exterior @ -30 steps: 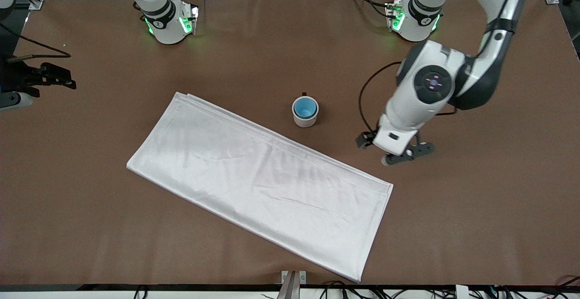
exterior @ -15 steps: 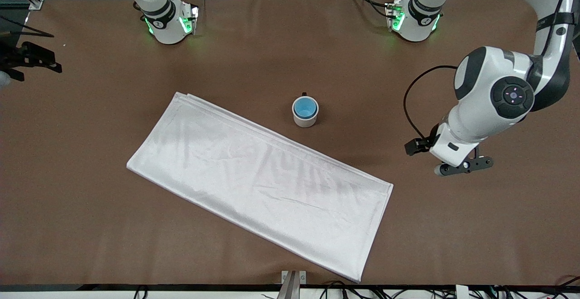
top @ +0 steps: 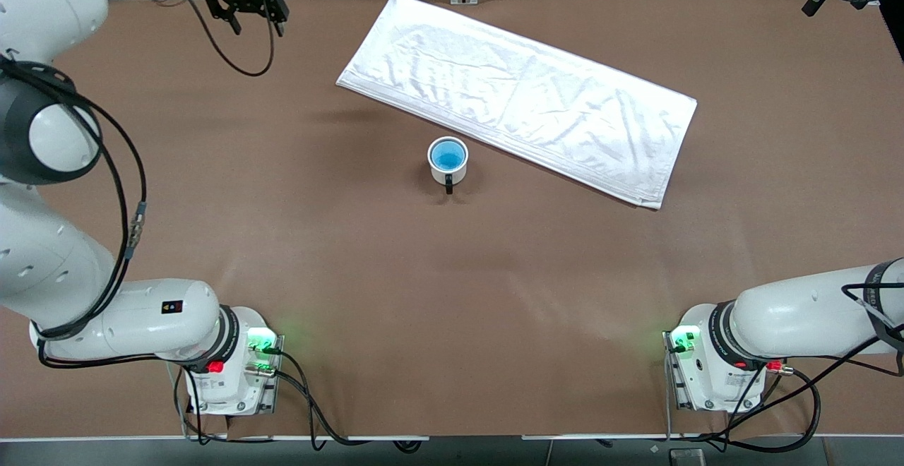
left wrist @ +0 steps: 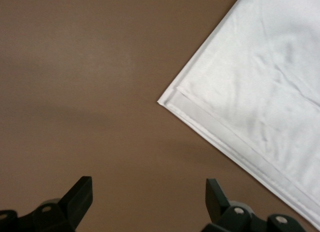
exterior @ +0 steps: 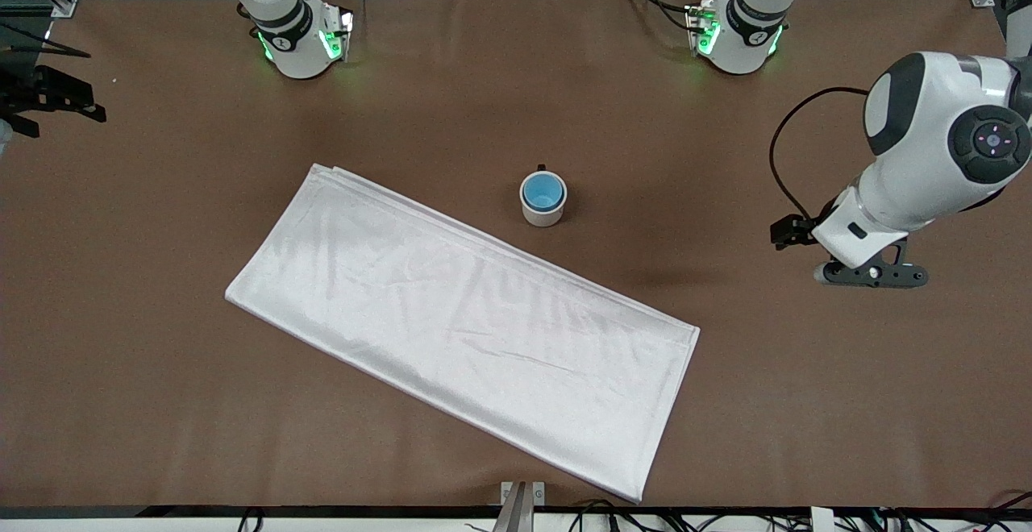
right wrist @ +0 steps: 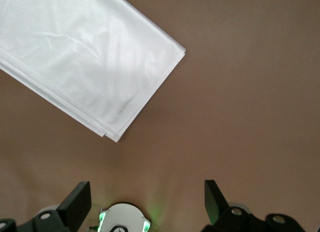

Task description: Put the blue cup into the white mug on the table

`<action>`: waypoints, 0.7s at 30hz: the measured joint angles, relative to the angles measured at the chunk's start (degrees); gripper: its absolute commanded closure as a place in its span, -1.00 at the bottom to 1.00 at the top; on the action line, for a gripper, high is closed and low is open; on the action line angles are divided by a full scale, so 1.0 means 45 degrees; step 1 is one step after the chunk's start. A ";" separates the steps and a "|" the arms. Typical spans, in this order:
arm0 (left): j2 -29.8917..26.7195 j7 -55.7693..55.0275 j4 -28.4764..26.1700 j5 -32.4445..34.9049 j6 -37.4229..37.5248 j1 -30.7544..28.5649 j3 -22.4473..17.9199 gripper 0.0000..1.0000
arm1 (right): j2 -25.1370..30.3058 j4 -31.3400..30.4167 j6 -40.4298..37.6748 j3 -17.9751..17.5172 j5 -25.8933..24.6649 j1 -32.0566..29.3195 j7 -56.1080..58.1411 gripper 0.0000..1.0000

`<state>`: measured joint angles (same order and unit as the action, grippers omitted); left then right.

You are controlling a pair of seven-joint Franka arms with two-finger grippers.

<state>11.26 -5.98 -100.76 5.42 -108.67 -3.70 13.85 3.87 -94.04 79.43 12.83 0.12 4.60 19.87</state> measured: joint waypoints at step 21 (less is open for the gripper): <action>-0.3253 0.1842 -0.1465 -0.0168 0.1089 0.0912 -0.1138 -1.00 | 0.0000 -0.0013 0.0107 -0.0138 0.0006 -0.0001 -0.1878 -1.00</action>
<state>-3.38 2.31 -107.35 4.66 -103.77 0.40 8.73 3.88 -94.10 79.92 12.21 0.14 4.59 11.41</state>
